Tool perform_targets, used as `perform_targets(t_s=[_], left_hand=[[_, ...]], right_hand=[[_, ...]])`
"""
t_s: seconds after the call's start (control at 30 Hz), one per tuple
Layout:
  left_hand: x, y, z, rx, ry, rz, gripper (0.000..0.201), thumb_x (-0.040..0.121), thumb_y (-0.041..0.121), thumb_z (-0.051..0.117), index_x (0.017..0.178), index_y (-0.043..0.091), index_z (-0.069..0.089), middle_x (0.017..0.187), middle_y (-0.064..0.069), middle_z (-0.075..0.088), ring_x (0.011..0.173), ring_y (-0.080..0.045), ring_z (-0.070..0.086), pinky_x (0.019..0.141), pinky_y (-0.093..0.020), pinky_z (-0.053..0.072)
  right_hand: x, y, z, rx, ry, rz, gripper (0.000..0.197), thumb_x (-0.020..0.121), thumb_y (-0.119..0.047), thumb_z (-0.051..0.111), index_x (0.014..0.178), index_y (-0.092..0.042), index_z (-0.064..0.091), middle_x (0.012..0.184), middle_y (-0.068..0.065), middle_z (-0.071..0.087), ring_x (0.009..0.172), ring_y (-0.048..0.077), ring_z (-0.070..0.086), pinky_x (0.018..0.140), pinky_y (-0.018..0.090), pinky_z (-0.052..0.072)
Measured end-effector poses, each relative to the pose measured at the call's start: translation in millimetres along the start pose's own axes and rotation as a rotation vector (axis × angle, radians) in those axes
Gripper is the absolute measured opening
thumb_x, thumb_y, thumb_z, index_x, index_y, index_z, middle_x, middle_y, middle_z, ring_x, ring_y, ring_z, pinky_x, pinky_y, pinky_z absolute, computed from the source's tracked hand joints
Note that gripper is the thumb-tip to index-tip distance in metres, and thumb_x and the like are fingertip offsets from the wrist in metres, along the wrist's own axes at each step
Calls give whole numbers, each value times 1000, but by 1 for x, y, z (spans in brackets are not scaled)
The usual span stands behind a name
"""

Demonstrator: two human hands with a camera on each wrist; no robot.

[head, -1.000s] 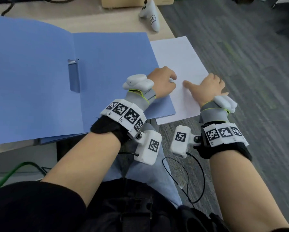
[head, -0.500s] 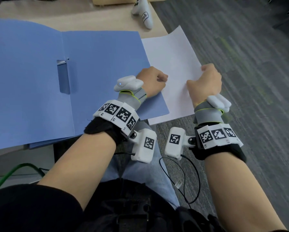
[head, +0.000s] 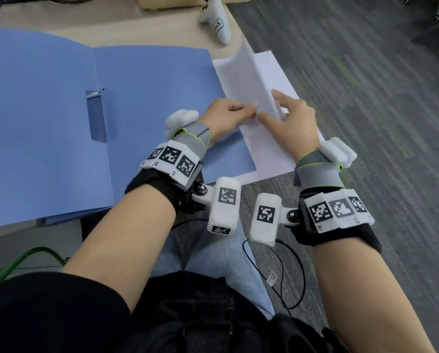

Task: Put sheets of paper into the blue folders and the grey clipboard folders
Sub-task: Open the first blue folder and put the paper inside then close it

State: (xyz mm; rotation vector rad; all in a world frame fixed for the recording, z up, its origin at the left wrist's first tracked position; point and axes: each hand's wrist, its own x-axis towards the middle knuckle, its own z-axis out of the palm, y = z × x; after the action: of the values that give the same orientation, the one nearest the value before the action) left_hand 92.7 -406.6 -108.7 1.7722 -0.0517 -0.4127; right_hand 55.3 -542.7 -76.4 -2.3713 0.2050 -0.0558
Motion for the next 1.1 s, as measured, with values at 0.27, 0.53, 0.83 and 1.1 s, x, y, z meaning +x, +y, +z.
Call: perform_targets(t_s=[0.27, 0.53, 0.83, 1.1], left_hand=[[-4, 2, -3, -196, -52, 66, 24, 96, 25, 50, 82, 16, 68, 76, 9, 72, 81, -5, 64, 92, -23, 48], [-6, 2, -4, -250, -77, 67, 17, 95, 9, 51, 85, 13, 64, 65, 13, 71, 66, 0, 65, 70, -15, 52], [-7, 2, -7, -220, -2, 102, 14, 91, 9, 55, 99, 5, 67, 81, 12, 70, 85, -4, 65, 94, -19, 47], [-29, 20, -38, -36, 231, 185, 17, 91, 1, 51, 100, 5, 65, 81, 9, 66, 70, 10, 60, 71, -3, 44]], right_hand=[[-4, -4, 9, 51, -53, -59, 67, 76, -44, 72, 136, -21, 51, 138, -2, 54, 131, 10, 47, 109, 25, 35], [-5, 0, 6, -4, -75, -54, 80, 76, -35, 75, 144, -18, 38, 146, 0, 45, 136, 13, 39, 107, 22, 30], [-6, -9, 10, -316, 45, 81, 56, 83, -14, 53, 136, -13, 36, 127, 14, 54, 116, 34, 51, 84, 37, 41], [-7, -41, -18, -291, 236, 229, 39, 88, -6, 40, 126, -14, 40, 121, 14, 57, 109, 35, 56, 75, 35, 34]])
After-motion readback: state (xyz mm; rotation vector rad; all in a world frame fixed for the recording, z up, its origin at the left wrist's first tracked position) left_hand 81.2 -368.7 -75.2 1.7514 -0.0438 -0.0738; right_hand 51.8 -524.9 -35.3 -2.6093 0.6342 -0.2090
